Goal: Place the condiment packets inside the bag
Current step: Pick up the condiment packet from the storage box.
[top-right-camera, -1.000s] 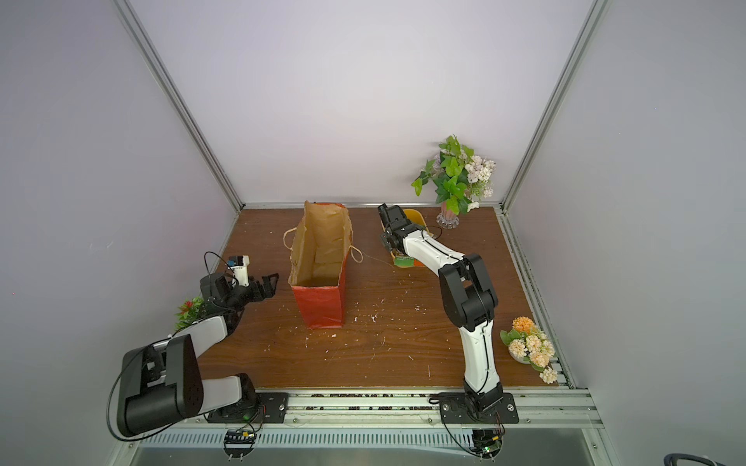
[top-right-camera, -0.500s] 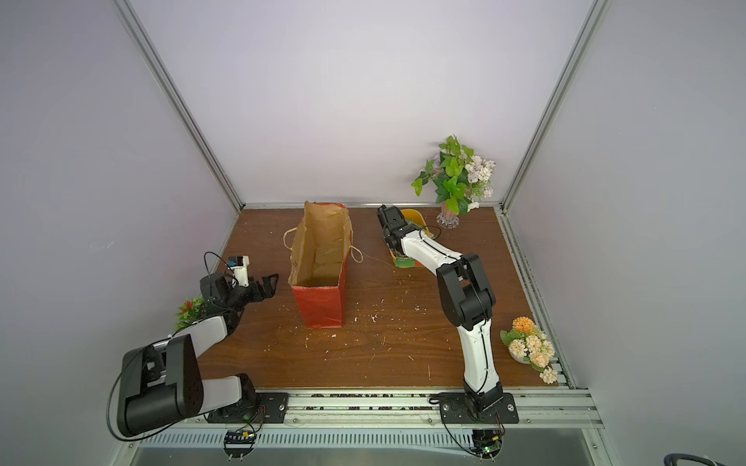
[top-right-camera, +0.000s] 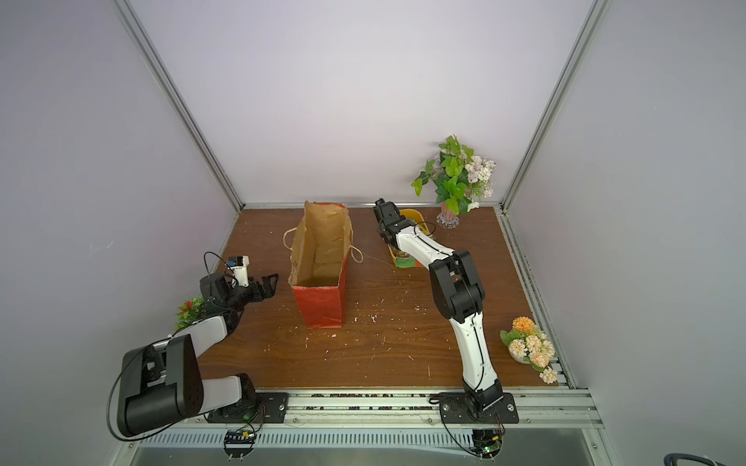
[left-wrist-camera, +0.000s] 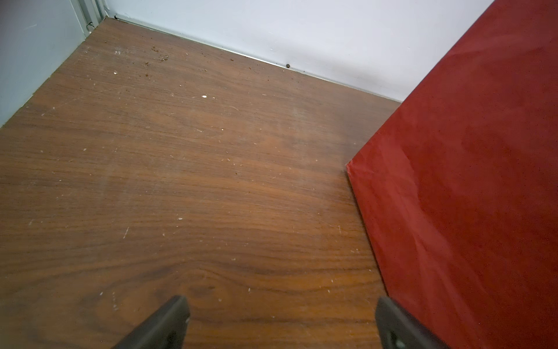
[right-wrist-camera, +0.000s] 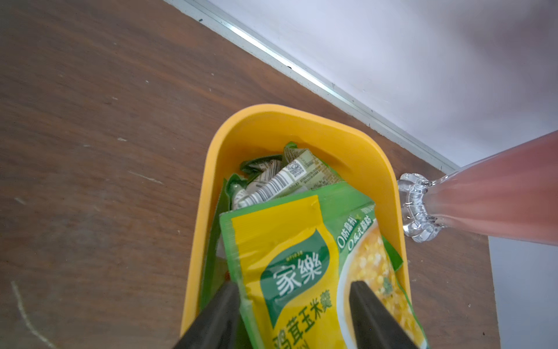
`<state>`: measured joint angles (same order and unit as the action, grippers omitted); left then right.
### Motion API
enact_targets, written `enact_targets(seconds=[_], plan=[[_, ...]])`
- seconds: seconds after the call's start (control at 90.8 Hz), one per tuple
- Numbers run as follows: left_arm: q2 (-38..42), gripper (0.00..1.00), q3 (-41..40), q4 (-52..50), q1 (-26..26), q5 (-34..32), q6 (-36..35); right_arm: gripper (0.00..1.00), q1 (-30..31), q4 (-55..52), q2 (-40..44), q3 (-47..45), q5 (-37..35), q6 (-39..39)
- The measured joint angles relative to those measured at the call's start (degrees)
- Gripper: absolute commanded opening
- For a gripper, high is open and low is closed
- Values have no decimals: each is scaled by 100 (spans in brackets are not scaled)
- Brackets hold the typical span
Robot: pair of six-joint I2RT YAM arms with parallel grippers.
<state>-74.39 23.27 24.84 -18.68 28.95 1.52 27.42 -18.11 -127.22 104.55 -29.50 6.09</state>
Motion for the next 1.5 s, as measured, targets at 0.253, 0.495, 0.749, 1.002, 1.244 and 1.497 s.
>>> enact_targets(seconds=[0.253,0.495,0.749,1.002,1.244,1.497], plan=[[0,100,0,-4,0,2,0,71,11,-83,903,-1147,4,-96],[98,100,0,-42,0,26,0,68,11,-76,1204,-1335,-85,-155],[166,100,0,-39,0,31,0,59,4,-94,828,-1224,-103,-166],[166,100,0,-42,0,28,0,22,-44,-131,708,-1034,-109,-199],[173,100,0,-42,0,28,-2,0,-179,-59,743,-1014,59,-378],[243,100,0,-44,0,26,-2,0,-321,125,1720,-1521,649,-595]])
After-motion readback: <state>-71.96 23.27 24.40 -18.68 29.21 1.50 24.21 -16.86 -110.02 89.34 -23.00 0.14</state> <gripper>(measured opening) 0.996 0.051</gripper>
